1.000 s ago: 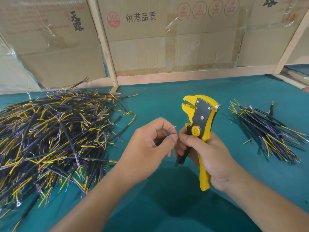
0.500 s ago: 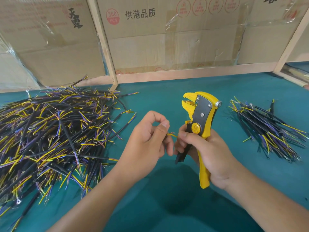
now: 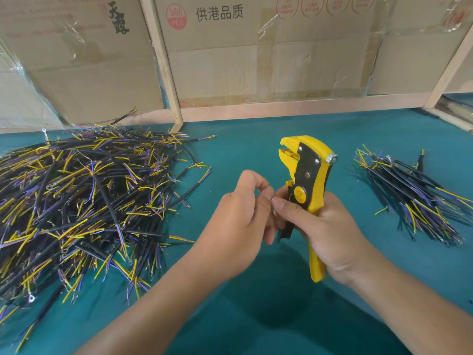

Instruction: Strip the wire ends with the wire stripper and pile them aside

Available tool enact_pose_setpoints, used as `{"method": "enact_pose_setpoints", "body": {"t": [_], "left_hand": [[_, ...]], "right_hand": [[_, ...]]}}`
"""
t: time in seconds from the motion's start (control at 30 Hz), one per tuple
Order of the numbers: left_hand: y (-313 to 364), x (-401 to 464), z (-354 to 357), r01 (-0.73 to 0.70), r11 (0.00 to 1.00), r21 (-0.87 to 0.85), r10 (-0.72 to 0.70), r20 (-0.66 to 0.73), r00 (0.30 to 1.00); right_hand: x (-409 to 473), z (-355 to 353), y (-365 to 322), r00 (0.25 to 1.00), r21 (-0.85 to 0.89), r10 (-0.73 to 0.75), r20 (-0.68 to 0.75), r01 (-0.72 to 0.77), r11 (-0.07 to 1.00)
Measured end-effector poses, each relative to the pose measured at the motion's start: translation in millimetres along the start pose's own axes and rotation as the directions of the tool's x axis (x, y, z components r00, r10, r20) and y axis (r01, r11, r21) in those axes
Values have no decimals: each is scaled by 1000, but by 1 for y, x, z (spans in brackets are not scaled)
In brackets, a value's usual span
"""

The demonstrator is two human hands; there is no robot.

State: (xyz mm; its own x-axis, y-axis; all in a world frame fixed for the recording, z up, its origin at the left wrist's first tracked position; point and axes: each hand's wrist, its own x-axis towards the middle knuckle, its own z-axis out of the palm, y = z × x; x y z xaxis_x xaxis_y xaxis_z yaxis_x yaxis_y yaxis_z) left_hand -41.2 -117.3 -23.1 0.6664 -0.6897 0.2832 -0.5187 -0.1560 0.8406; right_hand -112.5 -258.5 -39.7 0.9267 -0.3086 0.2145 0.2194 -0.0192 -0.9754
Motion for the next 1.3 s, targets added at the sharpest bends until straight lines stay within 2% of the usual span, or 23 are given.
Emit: {"method": "enact_pose_setpoints", "body": {"t": [0.3,0.73,0.93,1.1,1.17,1.3], "left_hand": [[0,0,-4,-96,980,177,102,-24,994],[-2,5,-18,-99,984,145,104,-32,994],[-4,6,-21,-124,972,198,129,-13,992],[-6,10,-36,-82,982,173,94,-67,993],[-7,11,-41,-58,986,158,67,-52,996],[-6,10,-43,-58,986,158,60,-7,998]], "right_hand": [[2,-3,2,1000,12,-21,9,21,1000],[3,-5,3,1000,-4,3,-7,-3,1000],[6,-6,4,999,-28,25,-34,-26,999],[10,-12,3,994,42,58,-98,-55,998],[11,-14,1,995,125,77,-56,-70,990],[11,-17,-7,982,289,129,140,-165,943]]}}
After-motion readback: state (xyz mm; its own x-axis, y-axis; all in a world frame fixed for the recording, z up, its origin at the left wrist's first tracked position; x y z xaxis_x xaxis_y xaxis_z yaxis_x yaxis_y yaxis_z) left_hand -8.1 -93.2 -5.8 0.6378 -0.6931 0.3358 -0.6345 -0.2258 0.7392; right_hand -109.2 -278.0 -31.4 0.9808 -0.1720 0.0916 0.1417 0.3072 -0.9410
